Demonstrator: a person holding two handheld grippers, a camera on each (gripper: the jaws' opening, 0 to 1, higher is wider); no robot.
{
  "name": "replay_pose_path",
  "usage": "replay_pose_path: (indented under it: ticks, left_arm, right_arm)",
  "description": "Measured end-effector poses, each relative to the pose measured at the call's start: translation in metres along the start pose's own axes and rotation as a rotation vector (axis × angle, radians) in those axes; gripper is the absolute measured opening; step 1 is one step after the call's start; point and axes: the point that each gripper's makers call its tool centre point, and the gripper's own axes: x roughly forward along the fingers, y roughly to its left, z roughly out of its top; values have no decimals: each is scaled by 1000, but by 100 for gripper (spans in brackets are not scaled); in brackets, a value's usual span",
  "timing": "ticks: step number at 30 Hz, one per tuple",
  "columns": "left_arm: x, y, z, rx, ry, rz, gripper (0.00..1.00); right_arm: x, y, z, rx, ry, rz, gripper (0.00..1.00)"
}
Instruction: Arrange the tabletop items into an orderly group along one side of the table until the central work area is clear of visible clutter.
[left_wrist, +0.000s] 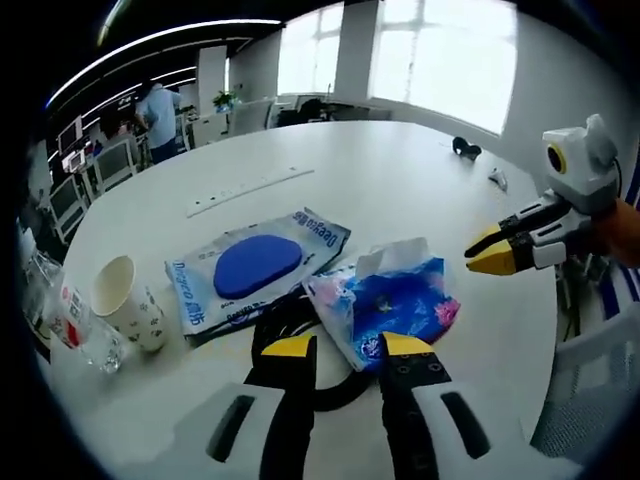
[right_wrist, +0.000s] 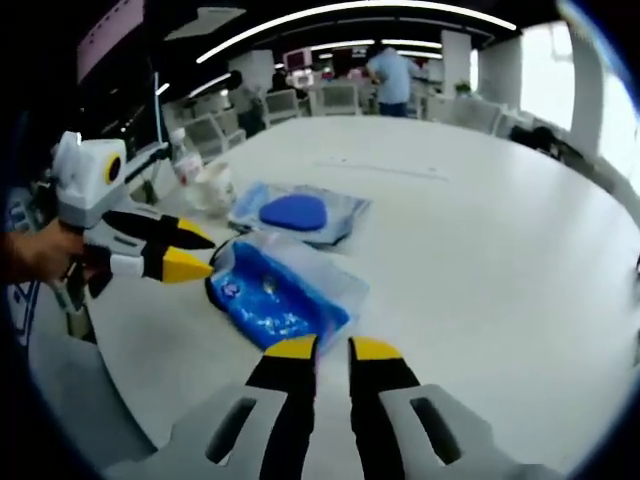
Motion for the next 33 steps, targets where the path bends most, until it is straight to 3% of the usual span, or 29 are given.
replay_pose_path:
  ticks: [9, 33]
  left_arm:
    - [8, -2, -4, 29, 28, 2, 23]
    - [23, -1, -7, 65, 96, -7, 22]
  right_arm:
    - [3, 2, -12, 7, 22, 3, 9]
    - [20, -2, -15, 114, 7, 11, 16]
